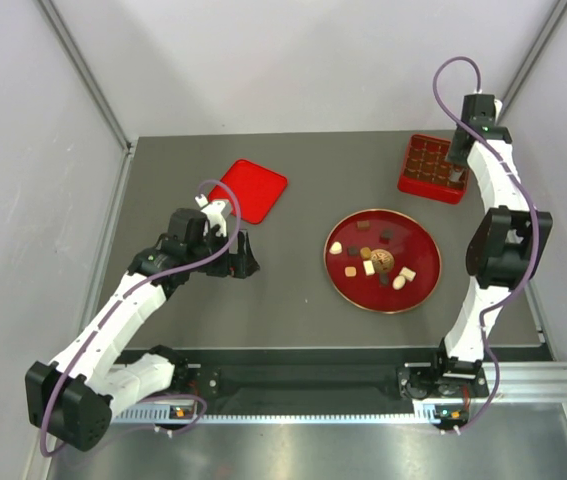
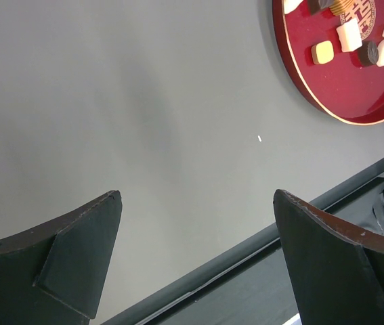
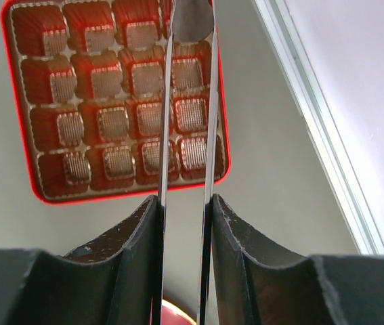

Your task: Pack the chocolate

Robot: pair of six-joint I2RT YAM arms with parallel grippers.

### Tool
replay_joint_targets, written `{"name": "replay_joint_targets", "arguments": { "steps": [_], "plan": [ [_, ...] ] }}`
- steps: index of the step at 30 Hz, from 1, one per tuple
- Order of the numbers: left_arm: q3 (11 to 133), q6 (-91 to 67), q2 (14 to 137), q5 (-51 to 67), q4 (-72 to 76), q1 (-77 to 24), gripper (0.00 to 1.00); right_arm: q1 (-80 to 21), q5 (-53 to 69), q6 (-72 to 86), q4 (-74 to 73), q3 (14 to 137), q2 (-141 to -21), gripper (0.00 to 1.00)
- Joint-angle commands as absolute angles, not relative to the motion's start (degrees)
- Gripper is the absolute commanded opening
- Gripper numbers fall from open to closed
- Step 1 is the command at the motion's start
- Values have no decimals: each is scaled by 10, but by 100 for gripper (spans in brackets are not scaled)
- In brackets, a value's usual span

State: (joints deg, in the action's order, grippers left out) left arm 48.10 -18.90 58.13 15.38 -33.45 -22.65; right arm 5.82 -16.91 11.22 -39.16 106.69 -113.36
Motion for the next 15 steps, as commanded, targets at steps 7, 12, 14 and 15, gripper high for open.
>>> {"name": "replay_joint_targets", "arguments": {
  "steps": [7, 12, 14, 15],
  "plan": [
    [475, -183, 575, 147, -326, -229, 99, 68, -174, 99, -319, 1092, -1149, 28],
    [475, -183, 576, 148, -326, -229, 99, 69, -178, 95, -315, 1092, -1161, 30],
    [475, -183, 576, 148, -326, -229, 99, 69, -182, 94, -314, 1092, -1165, 30],
    [475, -183, 576, 149, -325, -229, 99, 69, -183, 93, -315, 1092, -1166, 31]
  ]
}}
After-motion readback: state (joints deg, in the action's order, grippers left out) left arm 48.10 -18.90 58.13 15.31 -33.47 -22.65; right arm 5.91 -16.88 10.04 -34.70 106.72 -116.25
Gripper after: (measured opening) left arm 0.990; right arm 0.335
